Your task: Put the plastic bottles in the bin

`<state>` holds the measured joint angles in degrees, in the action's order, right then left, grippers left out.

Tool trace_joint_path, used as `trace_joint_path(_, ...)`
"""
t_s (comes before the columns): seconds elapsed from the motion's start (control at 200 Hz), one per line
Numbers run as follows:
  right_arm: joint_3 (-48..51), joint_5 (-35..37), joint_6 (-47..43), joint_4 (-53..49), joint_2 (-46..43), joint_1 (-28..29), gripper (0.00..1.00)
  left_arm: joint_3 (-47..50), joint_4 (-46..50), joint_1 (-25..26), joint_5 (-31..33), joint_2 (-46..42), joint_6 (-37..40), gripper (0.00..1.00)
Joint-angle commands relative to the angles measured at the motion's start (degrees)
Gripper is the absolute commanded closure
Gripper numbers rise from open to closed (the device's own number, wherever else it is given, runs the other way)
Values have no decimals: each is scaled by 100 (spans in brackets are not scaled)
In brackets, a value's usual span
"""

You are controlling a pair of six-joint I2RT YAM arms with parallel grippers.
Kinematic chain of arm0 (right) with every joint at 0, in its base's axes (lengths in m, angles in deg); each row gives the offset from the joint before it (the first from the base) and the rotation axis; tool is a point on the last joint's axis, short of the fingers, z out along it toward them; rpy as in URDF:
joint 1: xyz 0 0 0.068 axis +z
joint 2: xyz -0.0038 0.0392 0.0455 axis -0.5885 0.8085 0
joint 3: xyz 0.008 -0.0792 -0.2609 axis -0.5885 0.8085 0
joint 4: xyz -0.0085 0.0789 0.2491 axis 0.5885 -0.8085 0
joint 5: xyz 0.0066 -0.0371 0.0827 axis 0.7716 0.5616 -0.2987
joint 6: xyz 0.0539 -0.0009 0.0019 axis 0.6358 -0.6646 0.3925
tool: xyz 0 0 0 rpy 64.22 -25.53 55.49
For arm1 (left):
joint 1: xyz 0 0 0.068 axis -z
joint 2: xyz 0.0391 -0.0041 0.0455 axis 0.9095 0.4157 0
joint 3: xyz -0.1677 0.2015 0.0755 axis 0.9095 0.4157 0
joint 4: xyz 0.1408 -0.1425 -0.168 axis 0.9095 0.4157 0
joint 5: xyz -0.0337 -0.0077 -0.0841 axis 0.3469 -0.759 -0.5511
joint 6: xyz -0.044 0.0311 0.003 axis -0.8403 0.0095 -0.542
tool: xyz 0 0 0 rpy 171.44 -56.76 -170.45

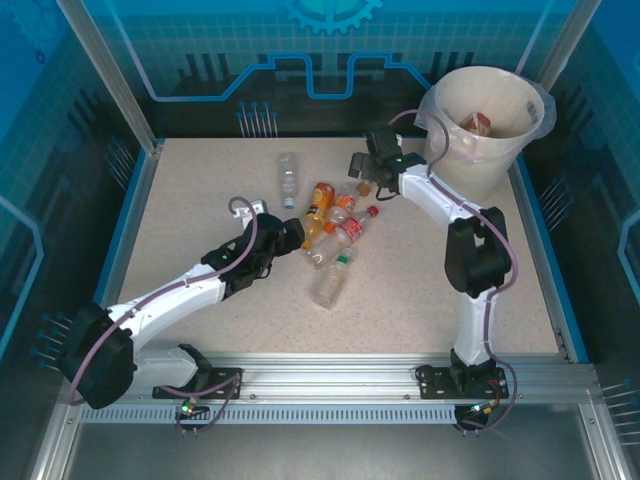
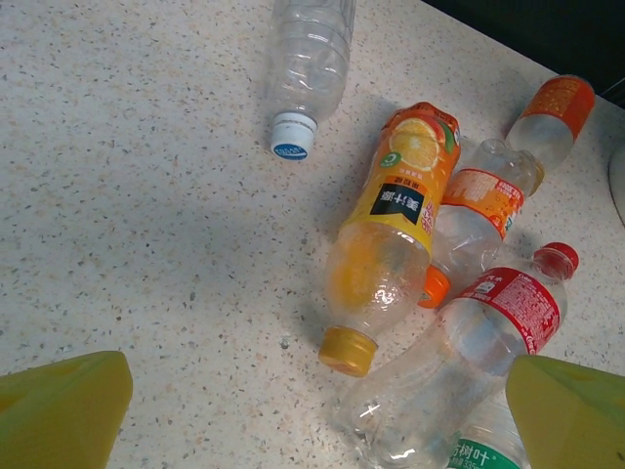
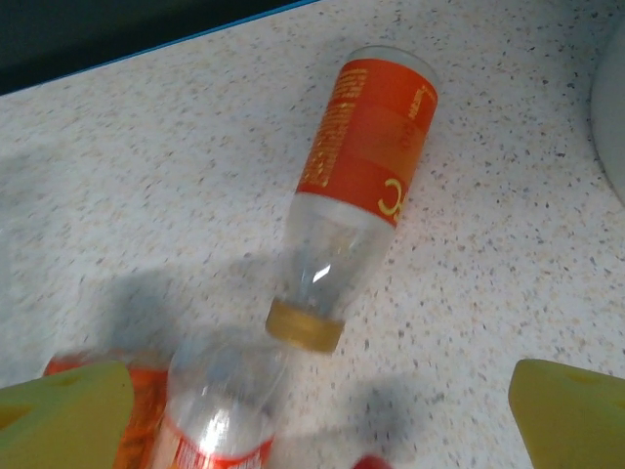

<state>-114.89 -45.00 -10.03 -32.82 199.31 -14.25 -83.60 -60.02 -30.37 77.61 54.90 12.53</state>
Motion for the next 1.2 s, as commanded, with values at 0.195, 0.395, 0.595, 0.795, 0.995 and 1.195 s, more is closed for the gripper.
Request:
trace_joint_path(0.195, -2006, 537, 947, -853, 1631, -168, 6, 146, 226, -137, 13, -157, 163, 1)
trace_joint_path(0.395, -3376, 732, 971, -1712, 2675, -198, 9, 292, 70, -162, 18, -199, 189, 1)
trace_joint_path(0.595, -3757, 592, 1191, -1994, 3115, -281, 13, 506, -146, -189, -30, -314, 204, 1)
trace_joint_path(0.795, -3687, 399, 1154, -1765, 3188, -365, 23, 564, -197, -203, -41, -341, 273, 1)
trace_joint_path(0.995, -3369, 293, 1025, -1464, 2999, -405, 34, 568, -260, -217, -115, -323, 297, 1)
trace_joint_path(1.195, -2670, 118, 749, -1012, 2529, -405, 43, 586, -349, -220, -294, -303, 295, 1)
